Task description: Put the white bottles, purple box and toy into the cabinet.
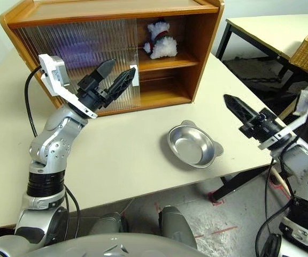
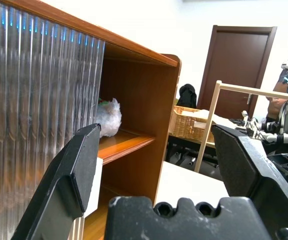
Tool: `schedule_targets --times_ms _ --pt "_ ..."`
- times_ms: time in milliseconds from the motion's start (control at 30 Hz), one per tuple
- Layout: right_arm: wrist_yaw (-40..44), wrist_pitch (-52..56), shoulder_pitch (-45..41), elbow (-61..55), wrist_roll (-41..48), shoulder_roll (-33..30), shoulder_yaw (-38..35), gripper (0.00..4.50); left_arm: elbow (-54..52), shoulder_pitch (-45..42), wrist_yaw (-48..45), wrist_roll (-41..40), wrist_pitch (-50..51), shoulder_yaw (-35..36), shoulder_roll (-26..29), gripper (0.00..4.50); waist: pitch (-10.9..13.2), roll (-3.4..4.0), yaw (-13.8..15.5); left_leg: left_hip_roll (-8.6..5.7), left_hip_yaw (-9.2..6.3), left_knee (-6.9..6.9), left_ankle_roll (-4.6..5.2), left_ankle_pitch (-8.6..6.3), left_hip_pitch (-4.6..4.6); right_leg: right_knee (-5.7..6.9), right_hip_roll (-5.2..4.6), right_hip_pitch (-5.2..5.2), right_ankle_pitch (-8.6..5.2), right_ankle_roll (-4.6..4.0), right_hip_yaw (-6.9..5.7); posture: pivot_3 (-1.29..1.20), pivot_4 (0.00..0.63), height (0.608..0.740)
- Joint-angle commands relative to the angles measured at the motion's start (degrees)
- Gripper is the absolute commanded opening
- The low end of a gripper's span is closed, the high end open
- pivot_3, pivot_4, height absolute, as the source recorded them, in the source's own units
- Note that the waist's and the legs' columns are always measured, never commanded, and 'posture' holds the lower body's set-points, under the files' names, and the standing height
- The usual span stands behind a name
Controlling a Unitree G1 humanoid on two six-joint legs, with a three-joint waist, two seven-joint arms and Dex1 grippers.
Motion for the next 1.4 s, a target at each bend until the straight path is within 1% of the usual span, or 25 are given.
schedule_targets --times_ms 33,133,200,467,567,700,967,1400 --pt "-5.87 4.67 0.75 4.57 10.94 1.67 -3.65 4.49 0.25 0.18 0.11 0.04 0.48 -0.06 0.13 4.5 0.0 0.0 -0.04 0.01 0.0 0.0 0.0 0.0 0.0 0.0 0.0 0.0 -0.02 -0.05 0.0 0.01 0.0 0.74" --pt "-9.63 7.01 2.51 7.97 18.32 3.05 -4.58 4.49 -0.43 0.53 0.49 0.05 0.7 0.16 0.36 4.5 0.0 -0.01 0.07 0.01 0.0 0.0 0.0 0.0 -0.01 0.0 0.0 0.01 -0.03 -0.05 0.01 0.02 0.0 0.74" --pt "-10.77 7.22 3.82 9.28 20.42 3.47 -4.27 4.49 -0.78 0.67 0.71 0.0 0.89 0.27 0.45 4.5 0.0 0.01 0.1 0.04 -0.01 0.0 0.0 0.0 -0.03 -0.03 0.0 0.01 -0.03 -0.05 0.01 0.03 0.002 0.74" --pt "-10.39 6.35 8.74 13.67 21.79 4.31 -3.74 4.49 -1.33 0.43 1.36 0.01 1.34 1.03 1.13 4.5 0.01 0.01 0.7 0.06 0.01 -0.01 0.0 0.0 -0.06 -0.12 -0.02 0.0 -0.05 -0.06 0.03 0.05 0.004 0.74" --pt "-10.12 6.04 10.26 13.22 21.04 4.9 -2.7 4.49 -1.33 0.37 1.49 -0.04 1.35 1.09 1.32 4.5 0.01 0.02 0.65 0.08 0.0 -0.02 0.0 0.0 -0.07 -0.12 -0.02 -0.01 -0.07 -0.09 0.04 0.05 0.003 0.74" --pt "-9.35 5.02 11.13 15.51 19.9 5.36 -2.46 4.49 -1.41 0.3 1.72 -0.04 1.31 1.03 1.44 4.5 0.01 0.02 0.72 0.09 0.01 -0.02 0.0 0.0 -0.06 -0.12 -0.02 0.0 -0.09 -0.13 0.05 0.06 0.001 0.74" --pt "-9.72 5.29 12.72 12.89 19.82 6.64 -0.45 4.49 -0.98 -0.08 1.59 -0.24 1.05 1.29 1.62 4.5 0.01 0.02 0.76 0.09 0.0 -0.03 0.0 0.0 -0.07 -0.13 -0.03 0.0 -0.12 -0.17 0.05 0.06 0.0 0.74" --pt "-11.72 6.86 16.66 8.63 24.22 7.88 1.75 4.49 -0.34 -0.02 0.86 -0.32 0.71 1.21 1.59 4.5 0.01 0.02 0.7 0.16 -0.01 -0.05 -0.02 -0.02 -0.08 -0.16 -0.04 -0.01 -0.14 -0.19 0.05 0.05 0.0 0.74"
